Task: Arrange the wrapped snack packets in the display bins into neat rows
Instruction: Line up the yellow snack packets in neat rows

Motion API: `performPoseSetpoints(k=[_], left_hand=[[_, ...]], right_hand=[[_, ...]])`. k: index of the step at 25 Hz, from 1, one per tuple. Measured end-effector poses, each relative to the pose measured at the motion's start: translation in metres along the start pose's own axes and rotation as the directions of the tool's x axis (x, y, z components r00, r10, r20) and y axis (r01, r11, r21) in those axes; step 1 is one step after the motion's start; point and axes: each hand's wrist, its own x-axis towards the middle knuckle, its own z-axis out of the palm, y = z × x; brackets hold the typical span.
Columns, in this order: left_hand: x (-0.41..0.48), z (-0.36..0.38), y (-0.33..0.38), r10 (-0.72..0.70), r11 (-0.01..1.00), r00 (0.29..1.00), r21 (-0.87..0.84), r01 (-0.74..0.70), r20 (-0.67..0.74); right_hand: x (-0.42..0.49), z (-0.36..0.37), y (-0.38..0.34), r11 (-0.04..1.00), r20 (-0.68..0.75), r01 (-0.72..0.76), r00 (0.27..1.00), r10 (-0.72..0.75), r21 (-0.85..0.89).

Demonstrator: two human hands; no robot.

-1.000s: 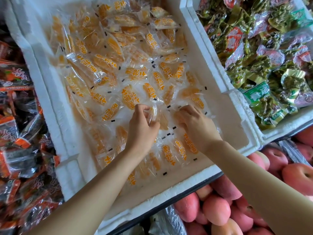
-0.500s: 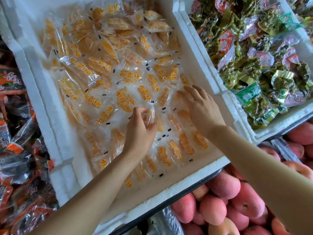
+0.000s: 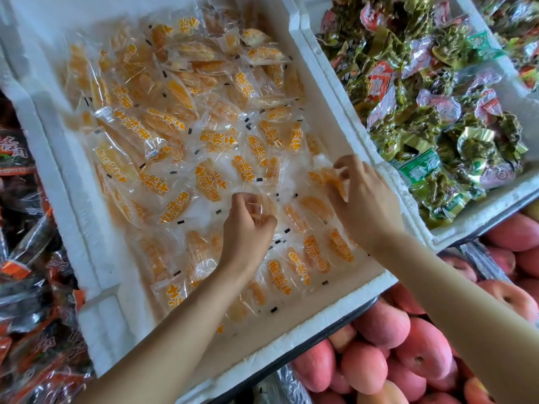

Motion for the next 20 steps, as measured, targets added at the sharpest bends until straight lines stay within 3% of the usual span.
performPoseSetpoints(k=[5,11,13,15,18,20], left_hand=[[-0.001,0.008,-0.001,0.001,0.999,1.0,0.048,-0.002,0.024],[-0.005,0.017,0.0,-0.002,0.998,0.999,0.062,-0.002,0.054],[-0.006,0.017,0.0,0.01,0.997,0.998,0.072,-0.014,0.056],[-0.006,0.017,-0.001,0.016,0.997,0.998,0.075,-0.02,0.055],[-0.007,0.015,-0.001,0.007,0.998,0.997,0.058,-0.011,0.077],[-0.006,0.017,-0.001,-0.009,1.0,0.993,0.001,0.009,0.117]], right_hand=[[0.001,0.002,0.014,0.921,0.033,0.009,0.999,0.004,-0.389],[0.008,0.032,0.011,0.822,0.108,0.038,0.994,0.029,-0.568],[0.004,0.032,0.017,0.835,0.119,0.102,0.992,-0.043,-0.541],[0.002,0.029,0.017,0.911,0.181,0.159,0.979,-0.095,-0.38],[0.002,0.028,0.017,0.945,0.186,0.132,0.979,-0.078,-0.298],[-0.001,0.023,0.015,0.978,0.112,0.085,0.992,-0.065,-0.188]])
